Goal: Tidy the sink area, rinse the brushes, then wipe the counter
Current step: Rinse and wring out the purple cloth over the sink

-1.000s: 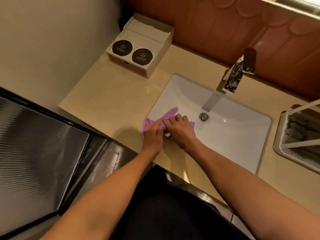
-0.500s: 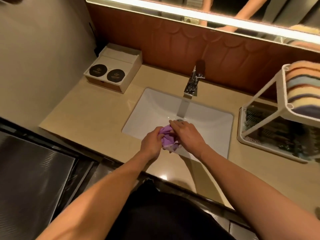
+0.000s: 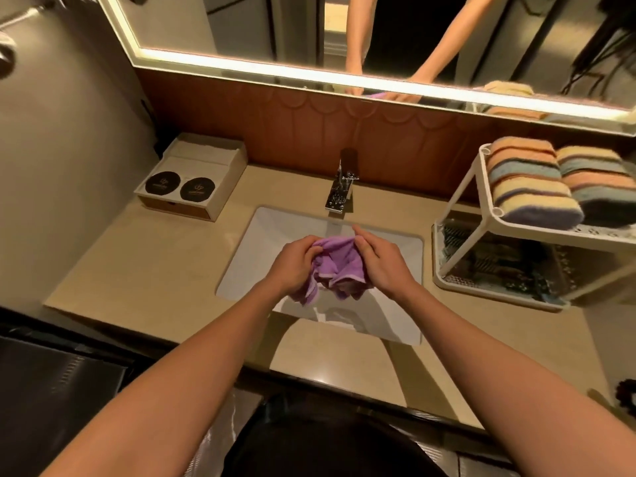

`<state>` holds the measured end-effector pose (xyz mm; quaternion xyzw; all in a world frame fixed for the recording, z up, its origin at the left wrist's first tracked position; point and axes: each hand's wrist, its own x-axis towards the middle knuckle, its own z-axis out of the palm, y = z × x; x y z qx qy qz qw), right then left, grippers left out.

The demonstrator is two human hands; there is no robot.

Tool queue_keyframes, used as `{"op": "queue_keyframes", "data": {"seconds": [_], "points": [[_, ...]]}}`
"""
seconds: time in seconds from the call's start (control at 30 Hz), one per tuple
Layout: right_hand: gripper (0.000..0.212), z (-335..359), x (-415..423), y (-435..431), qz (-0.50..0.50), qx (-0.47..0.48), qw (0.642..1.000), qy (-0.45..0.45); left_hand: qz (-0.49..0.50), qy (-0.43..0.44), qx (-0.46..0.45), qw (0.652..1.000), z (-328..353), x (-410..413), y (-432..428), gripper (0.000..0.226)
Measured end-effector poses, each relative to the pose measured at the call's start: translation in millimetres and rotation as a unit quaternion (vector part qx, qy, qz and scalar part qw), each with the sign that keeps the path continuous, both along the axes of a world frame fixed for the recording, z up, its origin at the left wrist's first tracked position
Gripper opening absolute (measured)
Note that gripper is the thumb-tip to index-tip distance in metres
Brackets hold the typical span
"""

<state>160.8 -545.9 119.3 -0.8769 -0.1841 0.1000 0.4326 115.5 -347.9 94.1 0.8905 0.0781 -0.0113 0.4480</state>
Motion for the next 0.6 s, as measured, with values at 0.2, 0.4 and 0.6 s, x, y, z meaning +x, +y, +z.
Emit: {"op": "queue_keyframes", "data": {"seconds": [0.2,0.4,0.6], "points": [[0.038,6,6,13,-0.086,0.015,0.996,-0.011,0.03,0.001,0.067,0.997,15,22,10,0.026],[0.029,25,16,29,-0.061,0.009,0.995,-0.084,-0.019,-0.015,0.078,0.997,31,39,32,0.035],[0.027,48,24,63,-0.099,0.084,0.989,-0.077,-0.034,0.034,-0.006,0.999,41,40,36,0.063]]}}
